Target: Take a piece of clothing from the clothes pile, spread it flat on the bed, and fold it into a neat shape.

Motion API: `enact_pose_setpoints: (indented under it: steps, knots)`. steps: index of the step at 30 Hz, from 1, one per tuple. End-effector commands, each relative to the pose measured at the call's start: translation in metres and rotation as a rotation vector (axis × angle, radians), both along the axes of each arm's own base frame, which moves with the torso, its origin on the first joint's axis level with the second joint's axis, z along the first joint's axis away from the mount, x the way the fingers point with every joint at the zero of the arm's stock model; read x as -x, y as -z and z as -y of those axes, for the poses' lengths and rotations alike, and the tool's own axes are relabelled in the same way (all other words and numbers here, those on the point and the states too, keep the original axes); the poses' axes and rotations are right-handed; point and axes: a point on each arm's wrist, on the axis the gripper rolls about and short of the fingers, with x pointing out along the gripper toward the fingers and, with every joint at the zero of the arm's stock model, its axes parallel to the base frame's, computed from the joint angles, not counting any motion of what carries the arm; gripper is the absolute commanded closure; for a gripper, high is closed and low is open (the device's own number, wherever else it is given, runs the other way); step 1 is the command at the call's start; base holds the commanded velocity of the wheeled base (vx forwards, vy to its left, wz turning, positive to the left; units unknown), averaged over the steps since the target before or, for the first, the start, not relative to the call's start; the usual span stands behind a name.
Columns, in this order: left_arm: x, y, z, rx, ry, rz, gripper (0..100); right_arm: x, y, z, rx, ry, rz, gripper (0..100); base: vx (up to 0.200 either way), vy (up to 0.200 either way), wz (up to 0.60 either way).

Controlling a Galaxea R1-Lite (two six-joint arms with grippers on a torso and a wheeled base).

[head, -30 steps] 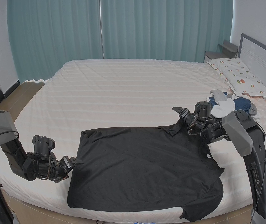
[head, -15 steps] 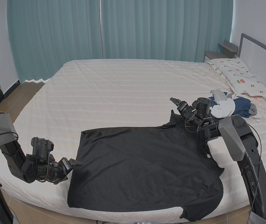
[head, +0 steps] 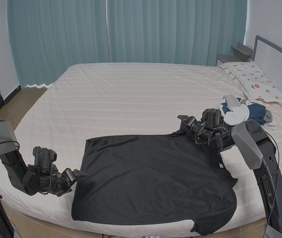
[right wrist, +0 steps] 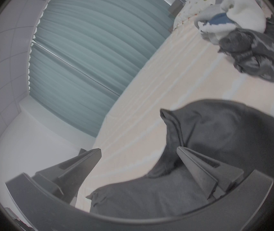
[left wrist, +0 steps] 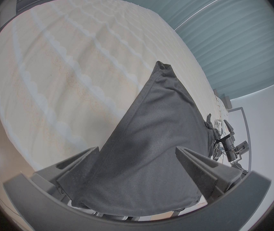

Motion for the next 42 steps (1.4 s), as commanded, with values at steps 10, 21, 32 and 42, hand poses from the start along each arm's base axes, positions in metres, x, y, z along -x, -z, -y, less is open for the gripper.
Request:
enact_pose_setpoints:
  steps: [10,21,32,42]
  knots:
    - [0.000,0.001,0.000,0.001,0.000,-0.002,0,0.006,0.016,-0.026,0.063,-0.057,-0.068,0,0.000,0.000,0.00]
    - [0.001,0.001,0.000,0.000,0.000,-0.003,0,0.001,0.026,-0.026,0.102,-0.019,-0.100,0,0.000,0.000,0.00]
    - [0.001,0.001,0.000,0.000,0.000,-0.003,0,-0.003,0.010,-0.047,0.005,-0.059,0.156,0,0.000,0.000,0.00]
    - [0.003,0.001,0.000,-0.001,-0.001,-0.006,0,-0.006,-0.016,-0.041,-0.041,-0.103,0.265,0,0.000,0.000,0.00]
